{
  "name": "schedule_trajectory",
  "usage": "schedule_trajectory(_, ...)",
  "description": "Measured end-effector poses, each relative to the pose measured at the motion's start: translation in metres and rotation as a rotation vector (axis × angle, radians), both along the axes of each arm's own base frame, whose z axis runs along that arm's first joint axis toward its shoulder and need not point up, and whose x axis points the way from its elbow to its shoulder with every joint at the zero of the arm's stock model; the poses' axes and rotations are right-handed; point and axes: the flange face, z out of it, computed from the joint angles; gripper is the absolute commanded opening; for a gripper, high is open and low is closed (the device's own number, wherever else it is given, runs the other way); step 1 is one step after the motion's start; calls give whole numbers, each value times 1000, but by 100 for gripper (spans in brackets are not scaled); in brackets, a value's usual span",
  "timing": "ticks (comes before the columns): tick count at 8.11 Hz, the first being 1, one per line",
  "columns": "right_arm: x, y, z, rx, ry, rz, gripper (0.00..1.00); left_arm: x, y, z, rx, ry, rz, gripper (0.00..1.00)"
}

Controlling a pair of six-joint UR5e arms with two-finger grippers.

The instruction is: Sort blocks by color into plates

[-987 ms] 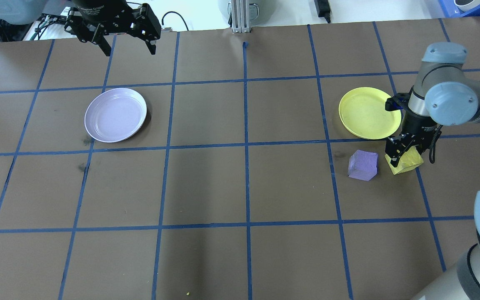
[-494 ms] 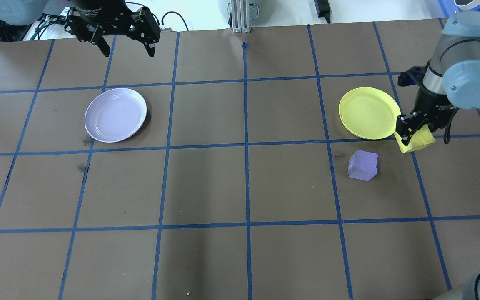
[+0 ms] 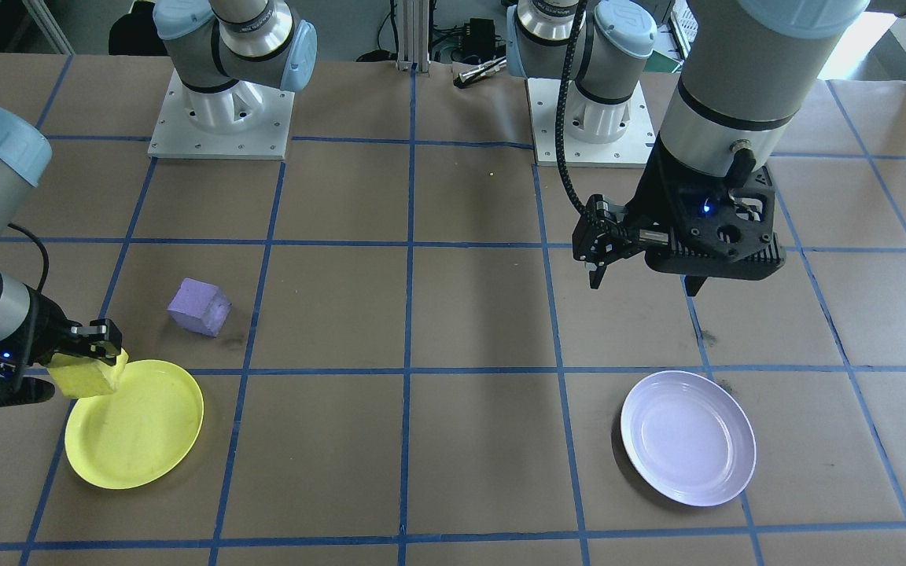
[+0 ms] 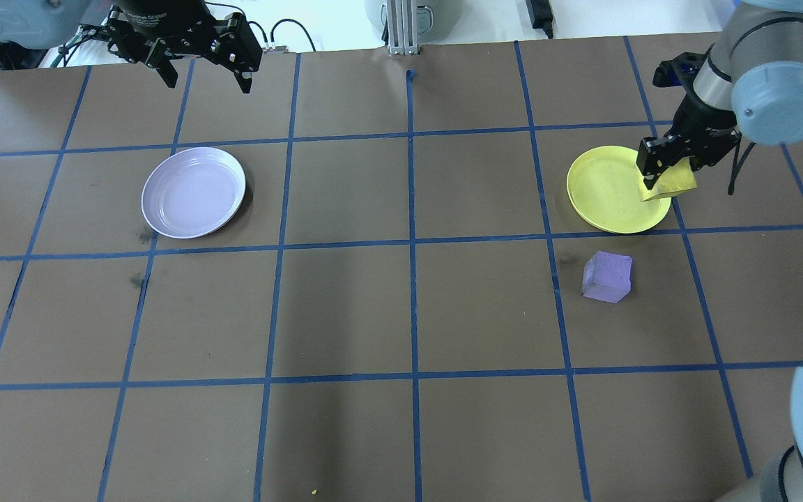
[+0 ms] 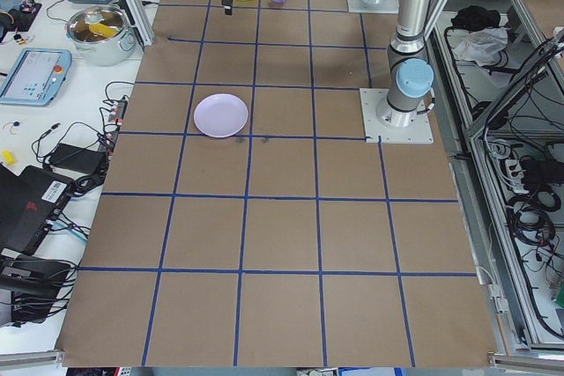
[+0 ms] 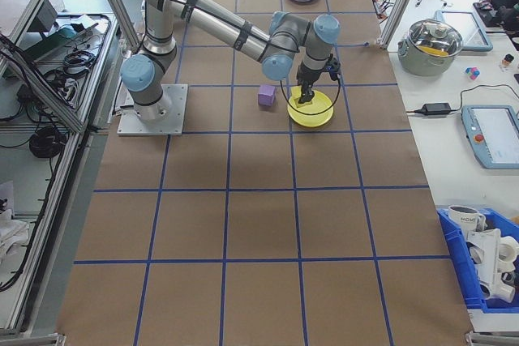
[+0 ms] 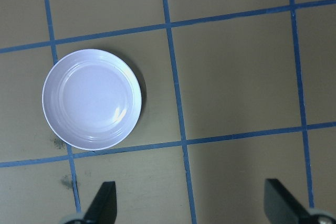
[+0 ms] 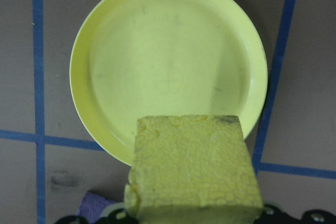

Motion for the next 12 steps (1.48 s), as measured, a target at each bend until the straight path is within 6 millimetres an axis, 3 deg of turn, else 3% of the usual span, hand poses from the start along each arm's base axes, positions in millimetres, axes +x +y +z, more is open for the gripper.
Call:
schedule_trajectory(2,27,-22,-27,-33,2,41,0,0,2,-3,21,-3,-14,100)
schedule_trajectory(3,31,-28,-39,-42,2,48,3,1,3,-4,29,-3,-17,100)
schedule_trajectory(4,33,-32,-52,-41,1,51,29,2,3,-4,35,-3,-15,100)
schedule_trajectory(6,33,-32,-70,-16,6,54,100,10,2,-5,44,0,-3,100)
schedule_trajectory(8,33,-29,-72,-8,12,55,100,13,1,-6,46,-1,-1,100)
schedule_trajectory(9,32,-28,-63,-18,30,56,100,13,1,-5,45,-1,0,100)
schedule_trajectory(12,35,-10,-13,-23,45,9,100,12,2,-6,55,10,13,100)
